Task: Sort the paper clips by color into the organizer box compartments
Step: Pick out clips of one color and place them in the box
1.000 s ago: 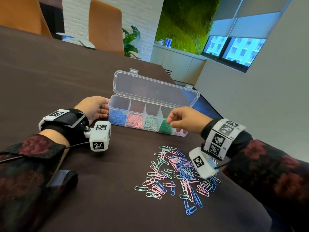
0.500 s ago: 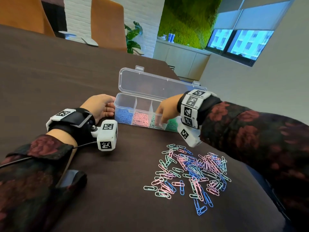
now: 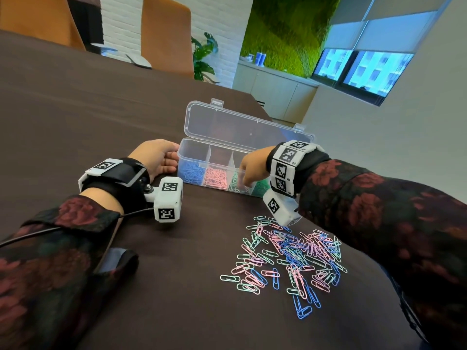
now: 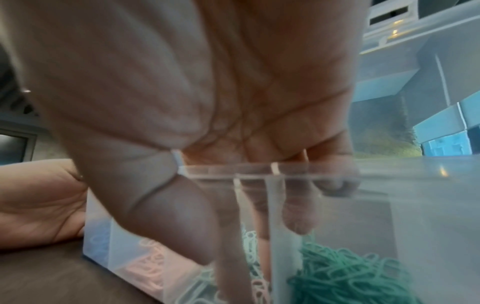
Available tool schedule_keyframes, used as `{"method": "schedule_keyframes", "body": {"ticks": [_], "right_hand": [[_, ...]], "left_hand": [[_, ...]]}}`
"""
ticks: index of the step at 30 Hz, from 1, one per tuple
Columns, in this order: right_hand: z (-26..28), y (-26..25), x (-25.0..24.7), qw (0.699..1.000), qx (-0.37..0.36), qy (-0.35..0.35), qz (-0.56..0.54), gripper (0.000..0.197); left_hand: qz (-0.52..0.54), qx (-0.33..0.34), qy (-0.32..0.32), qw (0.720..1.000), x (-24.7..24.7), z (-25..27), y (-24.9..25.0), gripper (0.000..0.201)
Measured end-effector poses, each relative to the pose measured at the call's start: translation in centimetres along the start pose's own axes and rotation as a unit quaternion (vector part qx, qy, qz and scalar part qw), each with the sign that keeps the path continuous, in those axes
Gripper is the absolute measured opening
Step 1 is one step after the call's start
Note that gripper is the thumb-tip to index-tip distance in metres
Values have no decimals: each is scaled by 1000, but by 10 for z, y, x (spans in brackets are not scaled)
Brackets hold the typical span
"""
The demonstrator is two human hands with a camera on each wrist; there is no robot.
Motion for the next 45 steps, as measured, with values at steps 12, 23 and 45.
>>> {"method": "schedule_keyframes", "body": {"ticks": [12, 23, 45], "right_hand": [[2, -3, -1, 999, 27, 18, 28, 30], [0, -5, 1, 999, 34, 21, -9, 27], [-7, 14, 4, 980, -9, 6, -200, 22]], "left_hand": [[-6, 2, -5, 1000, 0, 0, -1, 13], [-11, 2, -6, 1000, 1, 0, 0, 13], [-8, 7, -6, 1000, 0, -1, 1, 12]]}}
Point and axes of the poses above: each hand's wrist, its own z-axis away from the middle knuckle, its own x-axis out of the palm, y = z × x, the point moved 7 cm from there along -z, towards the middle knuckle, and after that the axes turned 13 degrees about x, right-handed, at the moved point
